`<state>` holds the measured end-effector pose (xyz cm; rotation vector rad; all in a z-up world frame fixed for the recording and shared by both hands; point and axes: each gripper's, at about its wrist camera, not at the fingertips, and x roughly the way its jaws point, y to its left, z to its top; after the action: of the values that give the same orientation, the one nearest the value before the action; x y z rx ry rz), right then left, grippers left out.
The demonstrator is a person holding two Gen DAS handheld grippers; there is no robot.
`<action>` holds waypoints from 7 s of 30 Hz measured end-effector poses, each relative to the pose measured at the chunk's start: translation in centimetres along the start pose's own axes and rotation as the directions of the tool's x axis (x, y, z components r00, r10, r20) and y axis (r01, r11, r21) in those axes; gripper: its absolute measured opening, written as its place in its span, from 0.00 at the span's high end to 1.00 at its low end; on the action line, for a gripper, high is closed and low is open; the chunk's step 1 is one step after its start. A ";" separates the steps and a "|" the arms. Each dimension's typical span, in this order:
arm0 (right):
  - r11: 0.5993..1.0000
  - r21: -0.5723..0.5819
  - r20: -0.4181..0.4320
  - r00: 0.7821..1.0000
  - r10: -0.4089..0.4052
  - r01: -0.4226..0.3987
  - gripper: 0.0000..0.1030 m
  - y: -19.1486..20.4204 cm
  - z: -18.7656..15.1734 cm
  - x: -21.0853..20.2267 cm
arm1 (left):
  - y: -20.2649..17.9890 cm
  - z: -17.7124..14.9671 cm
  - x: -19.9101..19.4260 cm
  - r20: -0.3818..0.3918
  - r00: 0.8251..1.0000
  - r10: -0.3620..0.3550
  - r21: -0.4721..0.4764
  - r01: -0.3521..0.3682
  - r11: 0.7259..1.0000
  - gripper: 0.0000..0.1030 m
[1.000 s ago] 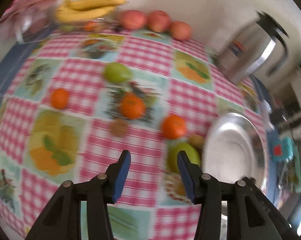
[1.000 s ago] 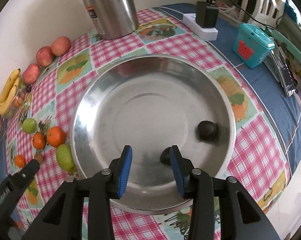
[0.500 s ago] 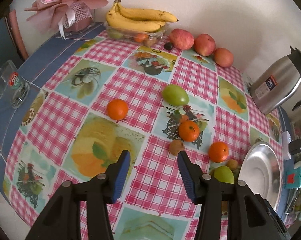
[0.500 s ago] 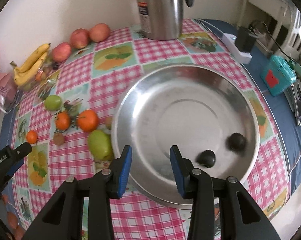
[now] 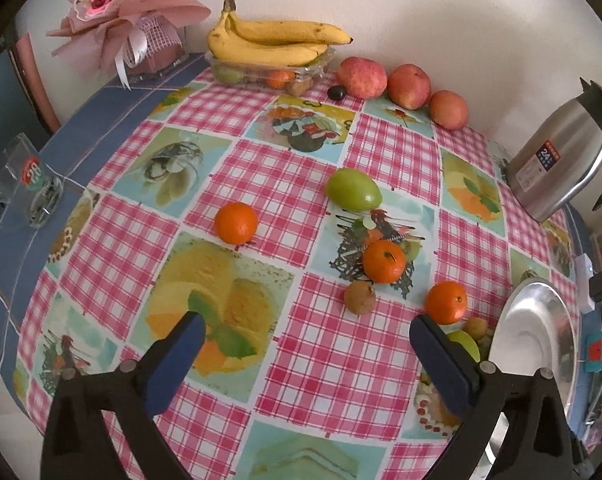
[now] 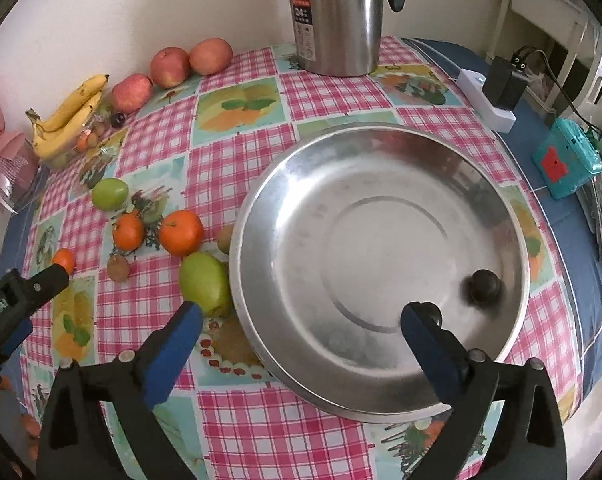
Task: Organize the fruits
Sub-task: 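Withdraw both grippers from the steel bowl, then grasp the green pear with the right gripper while the left grasps the brown kiwi, then carry the green pear and brown kiwi over the steel bowl, then lower the green pear into the bowl and open the right gripper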
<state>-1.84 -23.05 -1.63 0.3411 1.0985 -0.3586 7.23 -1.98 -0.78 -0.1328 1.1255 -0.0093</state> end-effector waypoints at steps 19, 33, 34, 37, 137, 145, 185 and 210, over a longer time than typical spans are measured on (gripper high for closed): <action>0.997 -0.065 0.071 0.997 0.042 -0.037 0.03 2.9 2.6 -1.8 | 0.3 0.9 0.9 0.014 0.998 -0.057 -0.018 0.057 0.998 0.00; 0.989 -0.092 0.053 0.991 0.125 -0.120 0.03 5.6 6.0 0.2 | 1.3 4.3 1.9 0.058 0.998 -0.020 -0.026 0.022 0.999 0.00; 0.987 -0.105 0.060 0.990 0.125 -0.118 0.03 5.8 6.2 0.2 | 1.3 4.5 2.0 0.059 0.998 -0.019 -0.027 0.021 0.999 0.00; 0.984 -0.123 0.062 0.989 0.134 -0.126 0.03 6.0 6.3 0.6 | 1.2 4.7 2.8 0.025 0.999 -0.024 -0.043 0.025 0.999 0.00; 0.992 0.129 -0.013 1.000 -0.006 0.008 0.61 -7.4 4.8 0.4 | -11.1 -0.5 -0.8 -0.108 0.924 -0.367 0.227 0.382 0.896 0.74; 0.980 0.199 0.050 0.999 -0.014 0.004 0.62 -9.5 5.0 -1.2 | -14.2 -2.7 -0.2 -0.155 0.918 -0.366 0.304 0.397 0.866 0.74; 0.977 0.212 -0.012 1.000 0.023 -0.020 0.62 -8.9 4.5 0.5 | -18.9 -7.3 3.0 -0.264 0.933 -0.243 0.480 0.346 0.806 0.74; 0.979 0.204 0.003 1.000 0.023 -0.023 0.62 -8.9 4.5 0.1 | -18.5 -6.5 1.7 -0.270 0.923 -0.273 0.454 0.372 0.810 0.67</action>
<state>-2.16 -33.01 -0.70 0.5348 1.0582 -0.4524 3.21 -21.12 -3.04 0.1456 1.2478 -0.6333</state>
